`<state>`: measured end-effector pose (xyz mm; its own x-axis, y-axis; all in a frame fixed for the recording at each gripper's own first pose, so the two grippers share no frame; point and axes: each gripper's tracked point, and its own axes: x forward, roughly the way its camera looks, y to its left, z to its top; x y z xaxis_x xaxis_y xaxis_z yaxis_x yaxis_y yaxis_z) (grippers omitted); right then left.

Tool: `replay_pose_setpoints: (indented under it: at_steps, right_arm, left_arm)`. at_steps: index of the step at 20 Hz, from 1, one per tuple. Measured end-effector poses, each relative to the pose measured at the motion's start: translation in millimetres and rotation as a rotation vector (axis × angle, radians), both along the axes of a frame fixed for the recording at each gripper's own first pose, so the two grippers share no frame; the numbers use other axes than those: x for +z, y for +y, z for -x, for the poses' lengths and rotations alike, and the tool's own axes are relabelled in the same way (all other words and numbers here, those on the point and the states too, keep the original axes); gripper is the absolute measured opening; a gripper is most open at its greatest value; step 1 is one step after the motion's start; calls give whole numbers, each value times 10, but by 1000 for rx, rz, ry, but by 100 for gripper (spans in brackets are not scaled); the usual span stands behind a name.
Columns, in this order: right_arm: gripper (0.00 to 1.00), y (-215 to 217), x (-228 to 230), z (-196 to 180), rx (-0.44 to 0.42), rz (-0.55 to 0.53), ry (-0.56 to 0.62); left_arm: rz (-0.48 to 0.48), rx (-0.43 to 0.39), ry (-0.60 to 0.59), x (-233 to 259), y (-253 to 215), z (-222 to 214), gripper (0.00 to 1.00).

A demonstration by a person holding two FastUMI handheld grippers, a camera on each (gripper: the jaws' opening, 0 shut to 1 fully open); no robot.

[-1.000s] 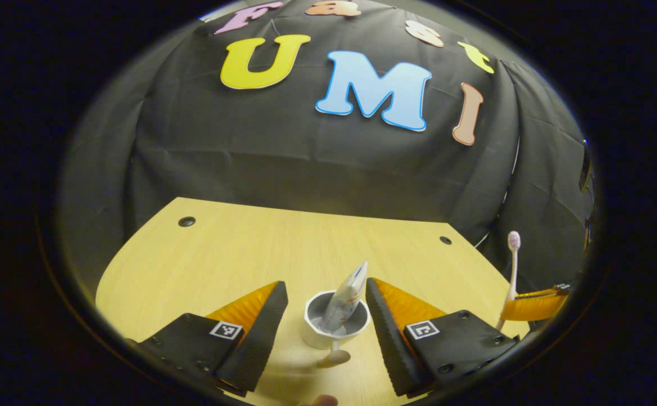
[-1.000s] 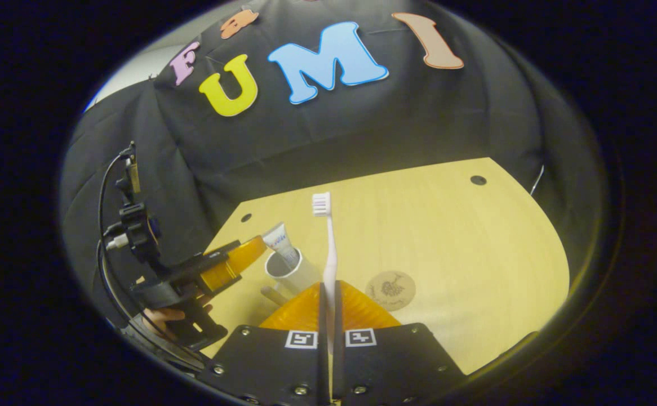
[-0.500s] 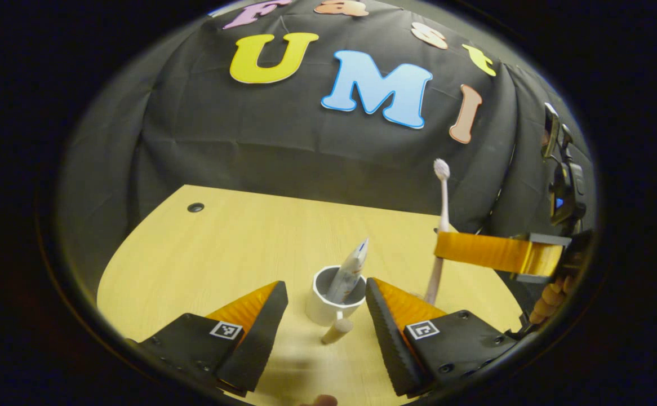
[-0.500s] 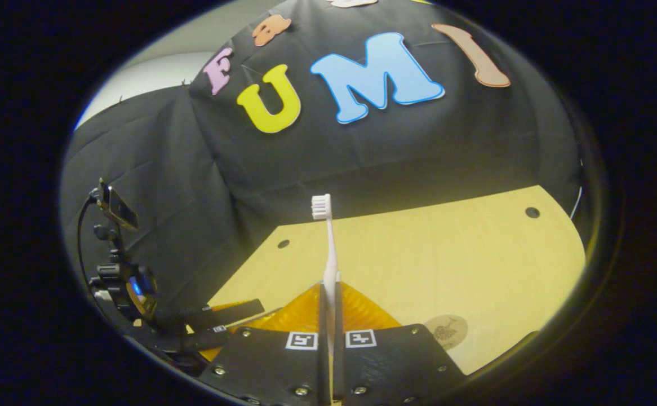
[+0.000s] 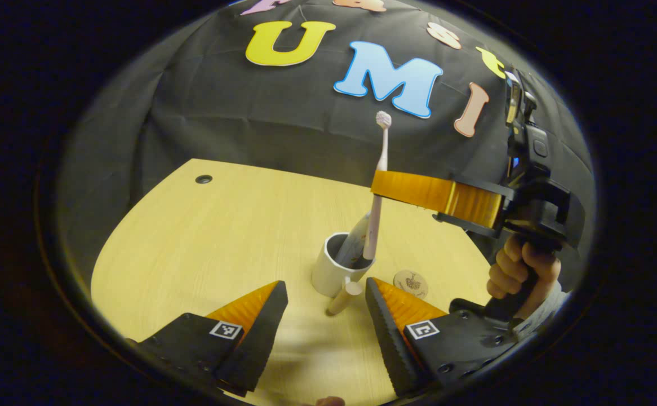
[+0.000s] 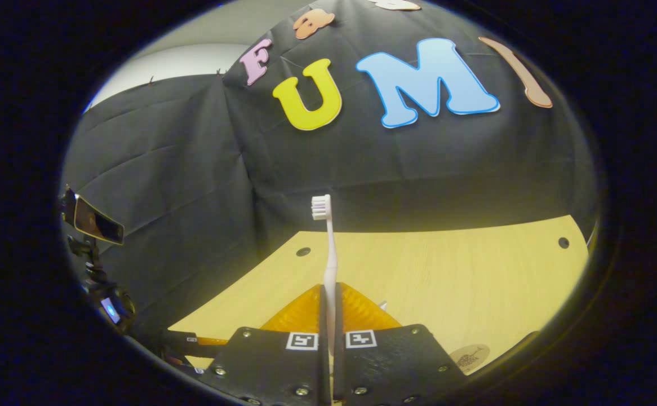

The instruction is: Put the toothbrush and toothpaste on the desktop into the cup, then pick up the cup and place it on the coaster on the desktop.

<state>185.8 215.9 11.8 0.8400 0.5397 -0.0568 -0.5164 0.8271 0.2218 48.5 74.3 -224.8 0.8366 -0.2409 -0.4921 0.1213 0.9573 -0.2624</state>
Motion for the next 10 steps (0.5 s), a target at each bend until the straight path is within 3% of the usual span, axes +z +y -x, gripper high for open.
replay_pose_setpoints:
  at_steps: [10]
  right_arm:
    - [5,110,-233,-272,-54,134,-10]
  left_arm:
    - [29,45,23,-33,185,-20,90]
